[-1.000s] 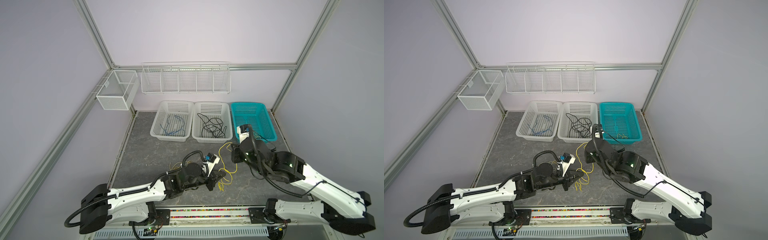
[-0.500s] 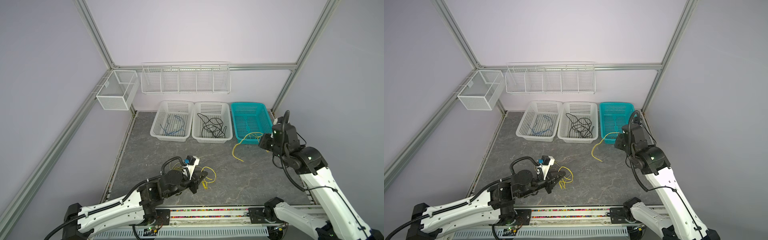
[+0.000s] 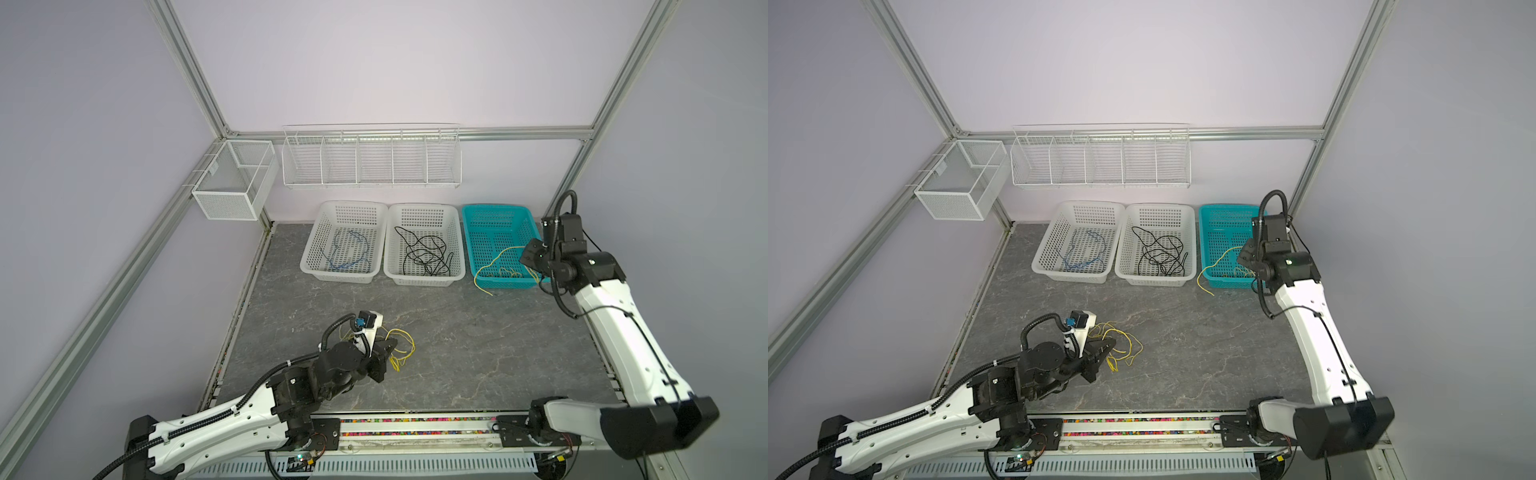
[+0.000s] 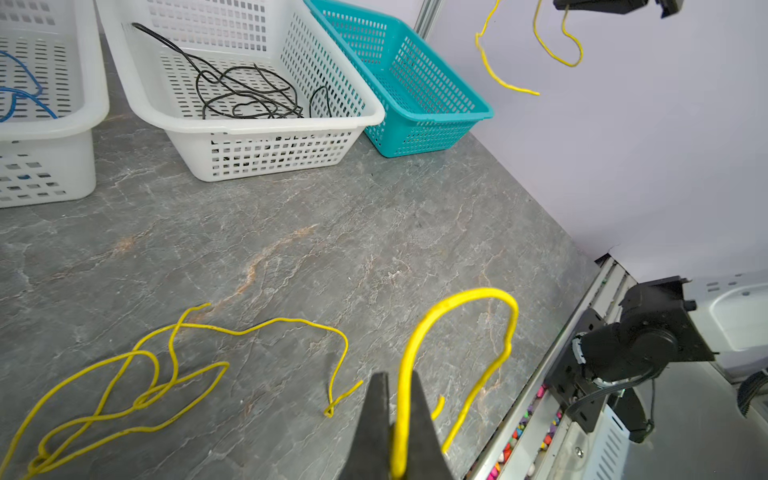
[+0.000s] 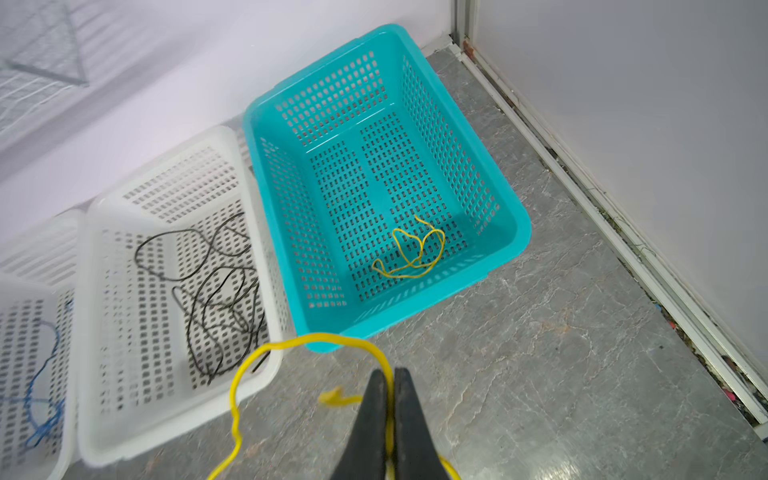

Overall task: Untangle the cables
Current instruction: 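Carry the yellow cable with the right gripper into the teal basket and release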

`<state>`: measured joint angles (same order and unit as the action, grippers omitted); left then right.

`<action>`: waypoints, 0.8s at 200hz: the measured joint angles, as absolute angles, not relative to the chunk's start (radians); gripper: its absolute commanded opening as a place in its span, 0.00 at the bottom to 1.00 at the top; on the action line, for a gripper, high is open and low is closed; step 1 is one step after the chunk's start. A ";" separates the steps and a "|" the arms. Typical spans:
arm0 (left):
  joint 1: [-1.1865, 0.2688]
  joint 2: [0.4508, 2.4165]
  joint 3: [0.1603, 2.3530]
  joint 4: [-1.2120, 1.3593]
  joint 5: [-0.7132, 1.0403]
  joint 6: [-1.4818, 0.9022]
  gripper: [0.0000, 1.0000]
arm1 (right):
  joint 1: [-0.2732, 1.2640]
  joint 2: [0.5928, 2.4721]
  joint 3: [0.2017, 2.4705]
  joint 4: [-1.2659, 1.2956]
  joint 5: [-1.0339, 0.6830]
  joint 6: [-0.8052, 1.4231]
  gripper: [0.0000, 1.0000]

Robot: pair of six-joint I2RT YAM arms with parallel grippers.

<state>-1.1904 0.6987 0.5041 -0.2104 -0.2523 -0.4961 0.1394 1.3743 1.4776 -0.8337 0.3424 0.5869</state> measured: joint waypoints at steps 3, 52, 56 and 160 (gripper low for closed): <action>-1.190 0.704 0.508 -0.211 -0.254 -0.496 0.00 | 0.134 1.393 1.491 -0.832 0.344 0.588 0.07; -1.184 0.807 0.587 -0.211 -0.263 -0.482 0.00 | 0.072 1.694 1.716 -0.808 0.370 0.603 0.07; -1.182 0.815 0.594 -0.211 -0.263 -0.481 0.00 | 0.069 1.709 1.729 -0.807 0.376 0.604 0.08; -1.030 1.112 0.928 -0.221 -0.165 -0.377 0.00 | 0.086 1.545 1.555 -0.734 0.384 0.641 0.88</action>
